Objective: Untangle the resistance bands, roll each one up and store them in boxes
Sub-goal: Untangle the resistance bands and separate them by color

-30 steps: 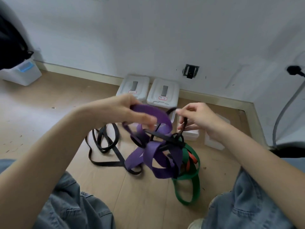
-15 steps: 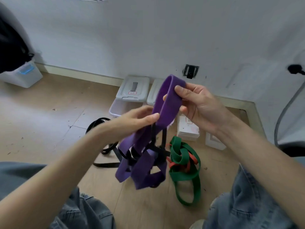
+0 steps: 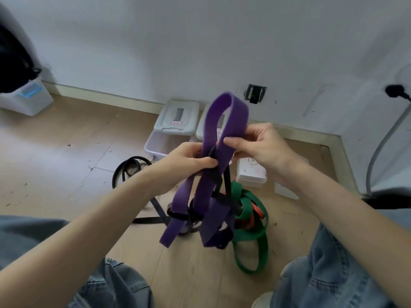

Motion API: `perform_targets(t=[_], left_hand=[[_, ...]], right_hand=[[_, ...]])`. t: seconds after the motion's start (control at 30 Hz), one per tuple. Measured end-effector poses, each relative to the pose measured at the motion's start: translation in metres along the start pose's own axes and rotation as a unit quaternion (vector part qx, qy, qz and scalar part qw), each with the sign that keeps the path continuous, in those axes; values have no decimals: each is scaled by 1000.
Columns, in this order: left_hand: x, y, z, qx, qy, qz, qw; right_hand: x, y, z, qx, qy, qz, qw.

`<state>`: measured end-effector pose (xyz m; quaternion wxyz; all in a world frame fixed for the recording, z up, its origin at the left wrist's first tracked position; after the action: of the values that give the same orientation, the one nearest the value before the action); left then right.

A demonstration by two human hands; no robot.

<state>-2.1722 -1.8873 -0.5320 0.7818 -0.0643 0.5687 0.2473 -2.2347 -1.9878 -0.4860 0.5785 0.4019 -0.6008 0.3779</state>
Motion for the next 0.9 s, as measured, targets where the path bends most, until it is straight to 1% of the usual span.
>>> perform_targets(t=[0.07,0.1,0.13,0.2,0.23,0.27,0.33,0.37,0.4,0.47,0.5,0.53,0.57,0.6,0.63,0.67,0.7,0.73,0.77,0.8,0.83,0.87,0.9], left_hand=[[-5,-1,16,-57,-85,-24,994],[-6,-2,24,-88,-138,-31,986],[-8,-2,32,-121,-197,-35,972],[-10,-4,42,-182,-306,-38,934],[-9,-4,46,-204,-330,-37,921],[-5,-4,51,-217,-332,-31,918],[3,-3,55,-212,-319,-25,923],[9,-5,55,-192,-353,-23,915],[18,-6,54,-170,-415,-15,894],[37,-9,56,-141,-551,22,823],[47,-10,59,-125,-587,42,799],[57,-11,61,-101,-588,64,800],[67,-10,63,-72,-548,96,828],[75,-6,64,-44,-463,136,875],[78,0,61,-23,-336,175,925],[76,3,55,-9,-197,194,961],[64,3,47,1,-88,177,980],[48,1,41,5,-21,145,989],[32,0,37,3,19,114,993],[19,0,34,-5,44,91,995],[8,1,30,-10,56,77,995],[-1,3,28,-11,58,66,996],[-8,5,26,-11,67,57,996]], right_hand=[[1,-1,3,-15,-9,-3,1000],[2,-2,3,-16,-20,-7,1000],[3,-3,3,-21,-35,-9,999],[6,-5,5,-40,-61,0,997],[8,-5,8,-52,-69,8,996],[10,-6,11,-63,-78,15,995],[12,-5,17,-76,-106,22,991],[13,-5,20,-81,-123,26,989],[14,-5,24,-86,-143,29,986],[17,-7,28,-84,-179,33,980],[21,-7,28,-81,-183,39,979],[24,-8,31,-80,-184,48,978],[27,-9,37,-87,-195,57,975],[29,-10,43,-96,-215,58,970],[29,-11,49,-102,-228,49,967],[25,-11,53,-102,-214,25,971],[17,-11,52,-88,-160,-22,983],[3,-9,48,-58,-61,-89,993],[-14,-4,44,-22,73,-159,984],[-32,2,41,17,216,-213,953],[-46,6,42,46,352,-238,904],[-51,6,44,61,463,-226,855],[-47,4,40,60,518,-186,833]])
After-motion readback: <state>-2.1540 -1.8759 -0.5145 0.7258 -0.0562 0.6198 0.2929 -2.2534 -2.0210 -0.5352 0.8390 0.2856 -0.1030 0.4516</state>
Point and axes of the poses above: each hand's wrist, its own y-axis away from the middle knuckle, its own z-axis out of the back of the hand, x = y × z, the point moved 9 cm from there along -y, towards the middle knuckle, and after that the axes turned 15 degrees about -y, right-handed, at the moved point
